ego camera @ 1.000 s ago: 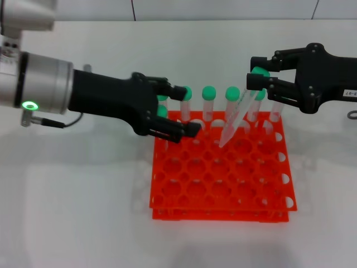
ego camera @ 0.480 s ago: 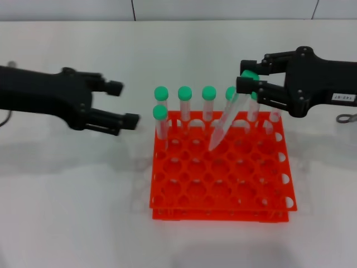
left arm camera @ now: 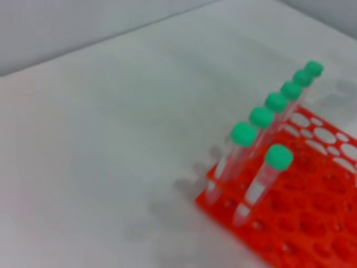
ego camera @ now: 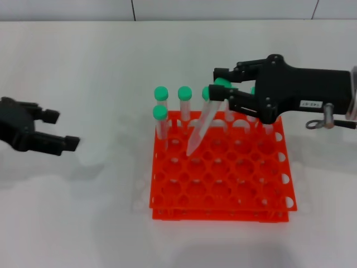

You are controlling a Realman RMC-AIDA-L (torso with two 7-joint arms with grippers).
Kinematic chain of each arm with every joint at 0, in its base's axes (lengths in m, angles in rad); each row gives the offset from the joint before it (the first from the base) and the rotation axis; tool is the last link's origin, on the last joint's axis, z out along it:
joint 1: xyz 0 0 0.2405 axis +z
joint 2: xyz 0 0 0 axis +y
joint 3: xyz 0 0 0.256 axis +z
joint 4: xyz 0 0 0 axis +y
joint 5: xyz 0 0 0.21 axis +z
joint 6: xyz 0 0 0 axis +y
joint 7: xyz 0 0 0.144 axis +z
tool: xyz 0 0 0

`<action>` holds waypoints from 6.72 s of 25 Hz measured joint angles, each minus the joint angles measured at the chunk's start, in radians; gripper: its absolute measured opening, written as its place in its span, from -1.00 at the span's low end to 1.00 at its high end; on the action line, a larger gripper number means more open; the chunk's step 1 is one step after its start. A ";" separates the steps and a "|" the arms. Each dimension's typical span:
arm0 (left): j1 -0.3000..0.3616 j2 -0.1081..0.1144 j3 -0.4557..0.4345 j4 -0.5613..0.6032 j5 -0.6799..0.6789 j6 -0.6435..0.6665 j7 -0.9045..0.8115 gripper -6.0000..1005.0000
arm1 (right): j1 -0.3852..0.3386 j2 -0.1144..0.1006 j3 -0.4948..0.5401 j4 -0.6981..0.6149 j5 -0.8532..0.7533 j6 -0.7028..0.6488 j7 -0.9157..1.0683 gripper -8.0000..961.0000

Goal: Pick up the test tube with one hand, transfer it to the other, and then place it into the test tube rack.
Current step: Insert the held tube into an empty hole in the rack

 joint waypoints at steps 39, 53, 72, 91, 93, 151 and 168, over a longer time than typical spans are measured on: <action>0.059 -0.057 0.002 -0.160 0.003 -0.121 0.249 0.76 | 0.027 0.003 -0.268 -0.007 0.152 0.325 -0.133 -0.42; 0.048 -0.055 0.002 -0.175 0.010 -0.117 0.256 0.76 | 0.029 -0.004 -0.281 -0.012 0.154 0.375 -0.145 -0.42; 0.050 -0.058 0.002 -0.185 0.021 -0.120 0.271 0.76 | -0.012 -0.005 -0.270 0.004 0.152 0.376 -0.182 -0.42; 0.047 -0.058 0.004 -0.188 0.022 -0.123 0.279 0.76 | -0.005 -0.002 -0.270 0.028 0.151 0.390 -0.210 -0.42; 0.047 -0.058 0.004 -0.189 0.022 -0.123 0.280 0.76 | -0.005 -0.002 -0.273 0.031 0.152 0.390 -0.216 -0.42; 0.045 -0.062 0.003 -0.240 0.063 -0.126 0.352 0.76 | 0.057 0.002 -0.335 0.043 0.166 0.403 -0.221 -0.43; 0.038 -0.060 0.001 -0.238 0.057 -0.126 0.376 0.76 | 0.058 -0.001 -0.334 0.049 0.167 0.401 -0.196 -0.43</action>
